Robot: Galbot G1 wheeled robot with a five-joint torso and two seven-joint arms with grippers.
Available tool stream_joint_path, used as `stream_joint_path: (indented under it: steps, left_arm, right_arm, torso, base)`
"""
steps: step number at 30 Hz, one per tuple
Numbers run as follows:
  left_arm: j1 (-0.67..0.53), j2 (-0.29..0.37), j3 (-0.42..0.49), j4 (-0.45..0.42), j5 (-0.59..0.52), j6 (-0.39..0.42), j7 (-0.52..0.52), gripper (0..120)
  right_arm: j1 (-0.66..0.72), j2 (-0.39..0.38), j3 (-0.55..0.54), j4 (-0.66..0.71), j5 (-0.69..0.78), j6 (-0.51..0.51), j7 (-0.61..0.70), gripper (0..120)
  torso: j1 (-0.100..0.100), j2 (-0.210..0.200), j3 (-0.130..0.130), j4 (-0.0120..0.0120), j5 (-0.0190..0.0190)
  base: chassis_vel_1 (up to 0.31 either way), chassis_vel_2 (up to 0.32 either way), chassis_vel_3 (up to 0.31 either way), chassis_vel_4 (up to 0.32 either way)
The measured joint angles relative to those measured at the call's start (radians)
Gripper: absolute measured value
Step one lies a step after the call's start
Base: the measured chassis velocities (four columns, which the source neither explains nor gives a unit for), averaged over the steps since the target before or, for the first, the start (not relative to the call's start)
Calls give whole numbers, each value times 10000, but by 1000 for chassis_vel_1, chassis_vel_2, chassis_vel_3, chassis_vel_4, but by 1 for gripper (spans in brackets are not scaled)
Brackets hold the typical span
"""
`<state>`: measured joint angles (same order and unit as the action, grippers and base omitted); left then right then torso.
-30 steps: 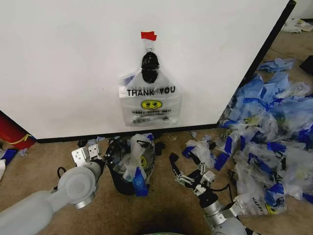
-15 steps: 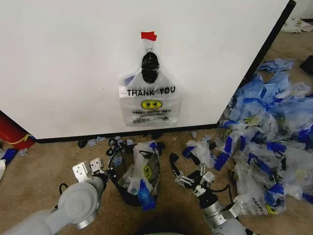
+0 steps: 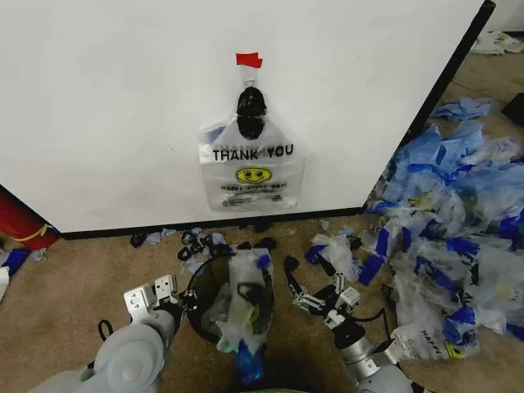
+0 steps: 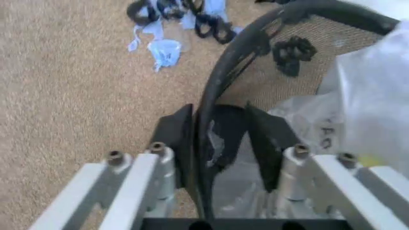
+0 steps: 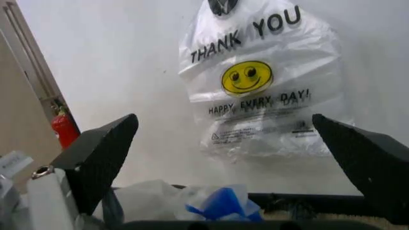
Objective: Pick up the garbage bag from the wall and place it over the trash bin.
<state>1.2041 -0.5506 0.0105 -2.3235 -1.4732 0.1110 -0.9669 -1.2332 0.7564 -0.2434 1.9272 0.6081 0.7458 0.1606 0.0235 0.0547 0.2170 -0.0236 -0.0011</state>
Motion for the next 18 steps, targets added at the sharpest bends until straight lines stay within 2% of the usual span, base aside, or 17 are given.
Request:
stream_joint_path:
  steps: [3,4,10,11,15,17,18]
  left_arm:
    - [79,246,-55,-257,213,11,16,51]
    - [79,246,-55,-257,213,11,16,51]
    - [-332,730,-97,-417,417,2,92,75]
    - [-332,730,-97,-417,417,2,92,75]
    - [-919,882,-11,-441,291,-2,128,93]
    - [-932,841,-1,-436,301,-2,138,98]
    - [-932,841,-1,-436,301,-2,138,98]
  right_arm:
    - [-161,-160,-98,306,-30,-215,324,100]
    - [-161,-160,-98,306,-30,-215,324,100]
    - [-734,-659,-257,1134,-52,-1050,1637,100]
    - [-734,-659,-257,1134,-52,-1050,1637,100]
    - [-340,-926,-1236,1726,27,-2485,3599,100]
    - [247,-920,-1743,1870,174,-3122,4247,100]
    - [247,-920,-1743,1870,174,-3122,4247,100]
  torso:
    - [0,0,0,0,-3]
    - [0,0,0,0,-3]
    - [0,0,0,-1,-2]
    - [0,0,0,-1,-2]
    - [0,0,0,-2,-1]
    - [0,0,0,1,0]
    - [0,0,0,1,0]
  base:
    - [0,0,0,0]
    - [0,0,0,0]
    - [0,0,0,0]
    - [0,0,0,0]
    - [0,0,0,0]
    - [0,0,0,0]
    - [0,0,0,0]
